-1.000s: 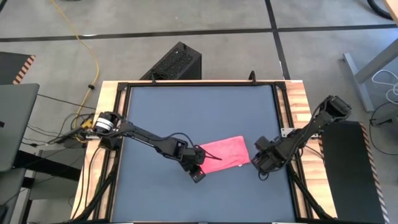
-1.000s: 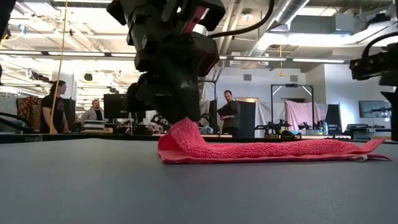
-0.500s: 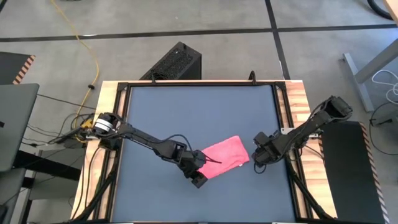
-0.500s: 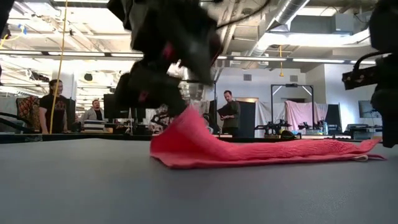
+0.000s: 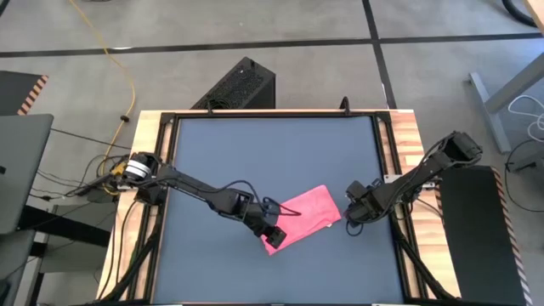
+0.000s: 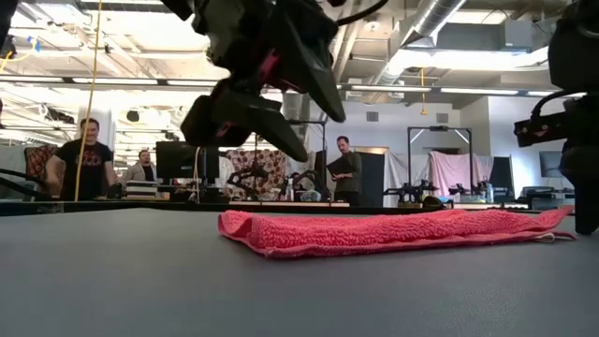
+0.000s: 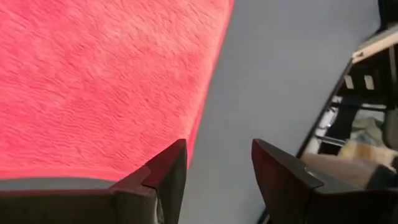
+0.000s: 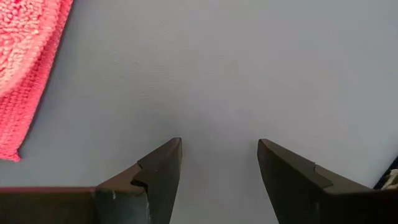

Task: Roll towel
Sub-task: Adjust the pink towel

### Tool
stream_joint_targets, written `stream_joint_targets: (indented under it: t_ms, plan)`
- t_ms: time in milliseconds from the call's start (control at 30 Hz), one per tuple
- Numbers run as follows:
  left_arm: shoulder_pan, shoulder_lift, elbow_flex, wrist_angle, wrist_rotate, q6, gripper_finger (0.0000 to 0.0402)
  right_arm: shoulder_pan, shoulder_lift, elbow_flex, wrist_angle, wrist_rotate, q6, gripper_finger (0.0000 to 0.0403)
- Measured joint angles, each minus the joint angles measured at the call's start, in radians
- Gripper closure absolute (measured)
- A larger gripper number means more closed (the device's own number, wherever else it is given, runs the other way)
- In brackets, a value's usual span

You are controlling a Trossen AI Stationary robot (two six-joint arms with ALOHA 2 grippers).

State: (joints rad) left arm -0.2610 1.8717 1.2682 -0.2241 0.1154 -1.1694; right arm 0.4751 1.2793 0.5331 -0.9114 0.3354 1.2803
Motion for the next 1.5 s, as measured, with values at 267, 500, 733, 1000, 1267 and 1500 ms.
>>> stream_joint_targets:
  t_ms: [267,500,733,1000,1267,1500]
  plan:
    - [0.033,0.000,0.000,-0.085,-0.060,0.188,0.0232,-0.035,-0.005,-0.002,0.143,-0.014,0.002,0.0163]
    - [0.084,0.000,0.000,-0.281,-0.042,0.438,0.0232,-0.102,-0.106,-0.001,0.338,-0.037,0.017,0.0163]
    - [0.127,0.000,0.000,-0.428,-0.050,0.676,0.0232,-0.157,-0.211,-0.001,0.448,-0.017,0.074,0.0163]
    - [0.157,0.000,0.000,-0.437,-0.051,0.843,0.0232,-0.061,-0.125,0.001,0.648,0.039,0.253,0.0163]
    - [0.172,0.000,0.000,-0.428,-0.052,0.874,0.0232,0.046,0.016,0.000,0.639,0.080,0.454,0.0164]
    - [0.172,0.000,0.000,-0.414,-0.052,0.853,0.0232,0.046,0.053,0.000,0.627,0.086,0.462,0.0184]
